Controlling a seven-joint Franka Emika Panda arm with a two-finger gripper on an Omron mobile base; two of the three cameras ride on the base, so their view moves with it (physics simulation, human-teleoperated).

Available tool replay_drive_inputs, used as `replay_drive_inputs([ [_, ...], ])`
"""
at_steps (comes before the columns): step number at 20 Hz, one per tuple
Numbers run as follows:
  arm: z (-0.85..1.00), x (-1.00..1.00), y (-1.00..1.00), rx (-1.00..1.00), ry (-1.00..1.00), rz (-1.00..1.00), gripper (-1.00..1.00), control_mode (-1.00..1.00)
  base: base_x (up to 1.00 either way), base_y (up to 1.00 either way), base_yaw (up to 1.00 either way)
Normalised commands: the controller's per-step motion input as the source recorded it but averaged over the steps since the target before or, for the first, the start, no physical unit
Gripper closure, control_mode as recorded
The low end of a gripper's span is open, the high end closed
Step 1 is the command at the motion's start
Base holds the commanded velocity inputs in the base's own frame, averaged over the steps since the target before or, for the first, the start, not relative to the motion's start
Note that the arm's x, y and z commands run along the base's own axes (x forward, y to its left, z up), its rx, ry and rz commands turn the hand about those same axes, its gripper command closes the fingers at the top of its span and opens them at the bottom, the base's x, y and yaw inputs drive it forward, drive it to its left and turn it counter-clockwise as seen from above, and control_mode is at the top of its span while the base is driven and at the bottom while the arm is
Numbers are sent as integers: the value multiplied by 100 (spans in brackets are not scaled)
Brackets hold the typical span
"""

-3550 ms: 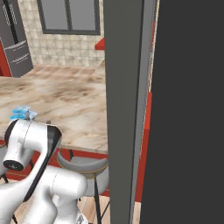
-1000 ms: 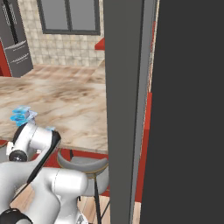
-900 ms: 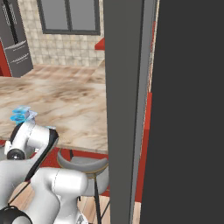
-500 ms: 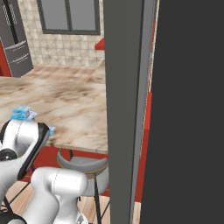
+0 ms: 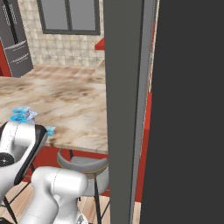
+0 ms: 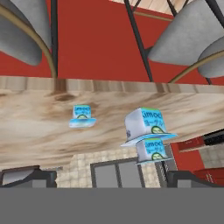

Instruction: Stack the yogurt containers by placing the smaller containers on top of the larger containers.

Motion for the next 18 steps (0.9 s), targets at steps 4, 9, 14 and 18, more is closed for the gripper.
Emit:
replay_drive_inputs([
  [4,0,0,0,5,1,0,-100,-100,0,0,0],
  [9,0,1,0,4,0,-1,-100,-100,0,0,0],
  [14,0,6,0,3,0,-3,-100,-100,0,0,0],
  [18,1,11,0,2,0,-4,-100,-100,0,0,0],
])
